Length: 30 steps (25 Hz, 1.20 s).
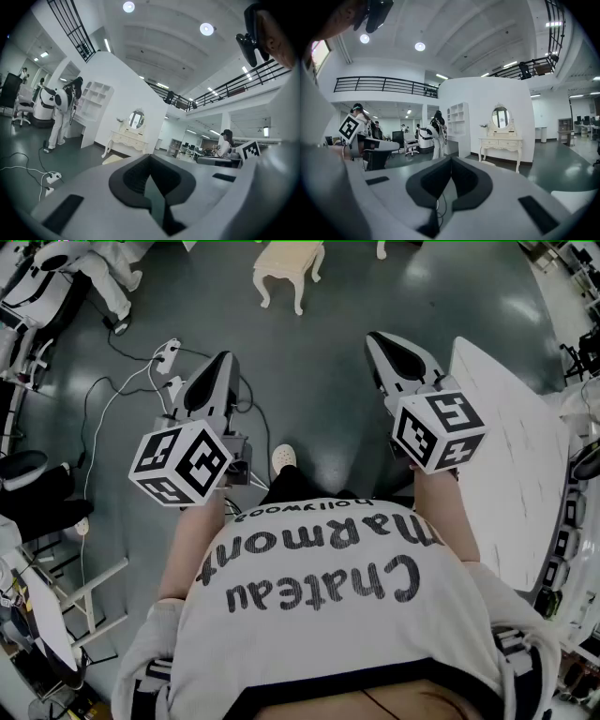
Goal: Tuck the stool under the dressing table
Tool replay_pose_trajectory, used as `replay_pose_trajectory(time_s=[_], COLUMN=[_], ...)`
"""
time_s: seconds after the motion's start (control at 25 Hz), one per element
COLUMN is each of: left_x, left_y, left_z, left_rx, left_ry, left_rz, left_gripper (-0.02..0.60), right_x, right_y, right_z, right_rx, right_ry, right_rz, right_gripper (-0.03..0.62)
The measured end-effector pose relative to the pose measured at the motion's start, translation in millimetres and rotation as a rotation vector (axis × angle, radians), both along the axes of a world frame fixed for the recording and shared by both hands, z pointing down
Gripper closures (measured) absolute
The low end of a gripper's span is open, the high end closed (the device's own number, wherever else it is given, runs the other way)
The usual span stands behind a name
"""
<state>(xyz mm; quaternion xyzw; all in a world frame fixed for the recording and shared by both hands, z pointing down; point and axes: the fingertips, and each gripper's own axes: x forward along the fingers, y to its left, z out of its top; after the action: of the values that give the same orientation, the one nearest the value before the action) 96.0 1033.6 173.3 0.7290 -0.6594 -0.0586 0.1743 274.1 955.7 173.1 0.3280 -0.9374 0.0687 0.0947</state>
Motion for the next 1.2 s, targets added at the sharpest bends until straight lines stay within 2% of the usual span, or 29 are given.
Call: replay_pose_trajectory(time_s=[0.28, 0.48, 0.68, 0.88, 1.08, 1.2], left_x=[-23.4, -48.2, -91.2, -132.9, -146.9, -150.4], left_y=[-6.5, -27.9, -81.2, -136.1, -177.2, -204.1], left_z=[8.1, 20.3, 10.1, -18.2, -30.4, -20.6], left_rx=[-0.012, -0.029, 0.005, 0.063, 0.100, 0.080], left_ry=[0.008, 0.000, -0.018, -0.046, -0.069, -0.061], left_rz=[-0.005, 0.001, 0.007, 0.033, 0.089, 0.108], left_gripper=[0.560, 0.560, 0.560, 0.560, 0.560, 0.560], right_x=[-20.2, -44.2, -82.0, -122.7, -142.0, -148.3], right_y=[-6.5, -31.8, -86.2, -140.7, -178.6, -202.9], right_z=[10.3, 22.1, 5.9, -29.6, -27.7, -14.0], right_rx=[-0.021, -0.047, 0.000, 0.038, 0.039, 0.012], right_ry=[0.015, 0.027, 0.019, -0.065, -0.048, -0.031], right_rz=[0.004, 0.001, 0.002, 0.008, 0.021, 0.028], right_gripper=[0.569, 0.569, 0.569, 0.569, 0.569, 0.569])
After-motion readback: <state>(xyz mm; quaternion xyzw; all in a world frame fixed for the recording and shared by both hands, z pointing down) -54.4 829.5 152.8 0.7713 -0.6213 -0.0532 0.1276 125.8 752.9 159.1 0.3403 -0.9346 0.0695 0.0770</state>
